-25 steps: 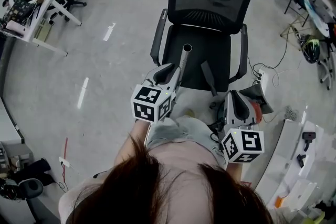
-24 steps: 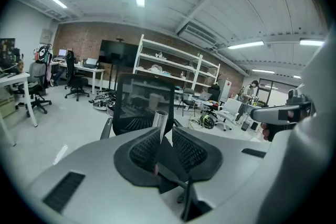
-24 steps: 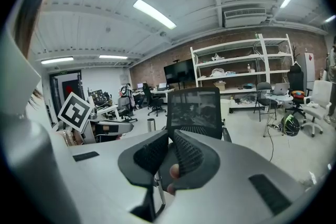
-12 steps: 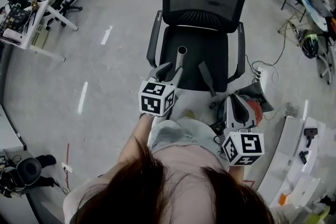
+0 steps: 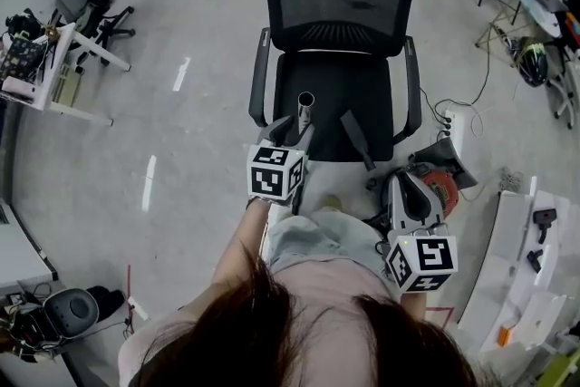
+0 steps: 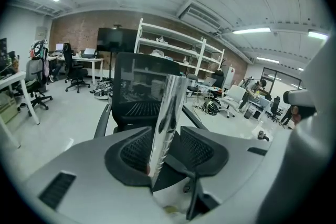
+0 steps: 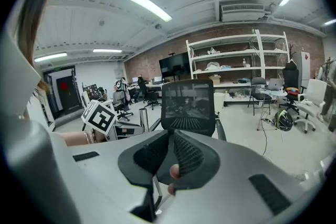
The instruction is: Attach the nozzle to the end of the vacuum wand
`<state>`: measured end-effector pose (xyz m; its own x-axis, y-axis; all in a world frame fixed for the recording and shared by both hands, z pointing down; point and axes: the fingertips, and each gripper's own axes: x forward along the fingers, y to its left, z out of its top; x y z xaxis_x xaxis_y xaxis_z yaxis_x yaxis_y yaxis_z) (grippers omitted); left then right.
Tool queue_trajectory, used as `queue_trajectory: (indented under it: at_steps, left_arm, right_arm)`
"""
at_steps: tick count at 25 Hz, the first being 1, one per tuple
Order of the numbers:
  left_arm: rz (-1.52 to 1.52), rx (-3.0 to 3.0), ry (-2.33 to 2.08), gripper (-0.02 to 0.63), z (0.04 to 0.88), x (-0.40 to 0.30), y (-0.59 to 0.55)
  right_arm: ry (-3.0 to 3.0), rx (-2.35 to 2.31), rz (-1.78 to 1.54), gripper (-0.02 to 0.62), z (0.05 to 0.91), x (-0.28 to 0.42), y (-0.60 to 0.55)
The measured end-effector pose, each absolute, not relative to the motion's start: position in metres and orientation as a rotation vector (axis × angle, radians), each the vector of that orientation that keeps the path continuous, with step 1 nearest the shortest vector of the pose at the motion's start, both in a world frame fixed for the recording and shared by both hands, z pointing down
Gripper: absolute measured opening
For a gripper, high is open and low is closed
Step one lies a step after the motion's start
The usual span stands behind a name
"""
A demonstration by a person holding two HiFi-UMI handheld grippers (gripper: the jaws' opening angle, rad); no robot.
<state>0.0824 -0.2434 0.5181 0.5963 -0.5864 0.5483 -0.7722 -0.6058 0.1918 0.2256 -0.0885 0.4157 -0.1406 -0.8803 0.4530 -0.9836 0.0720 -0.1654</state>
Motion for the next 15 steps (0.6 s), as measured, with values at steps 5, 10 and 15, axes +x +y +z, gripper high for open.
queue_trajectory:
  at_steps: [5,10,15]
  left_arm:
    - [0.671,2.404,-1.062,0.164,0.533,0.091,-0.247]
    - [0.722,2.399,-1.062,0.167,0.547,0.097,-0.255]
    - [0.758,2.39,-1.079,0.167,0.562,0.099,-0.262]
  right_arm:
    - [-2.096,1.89,0.672,0.028,0.422,0.231,-0.09]
    - [-2.08,1.885,0.706,0.028,0.432,0.236,-0.091]
    - [-2.072,1.874,0.724,0.028,0.44,0.239,-0.092]
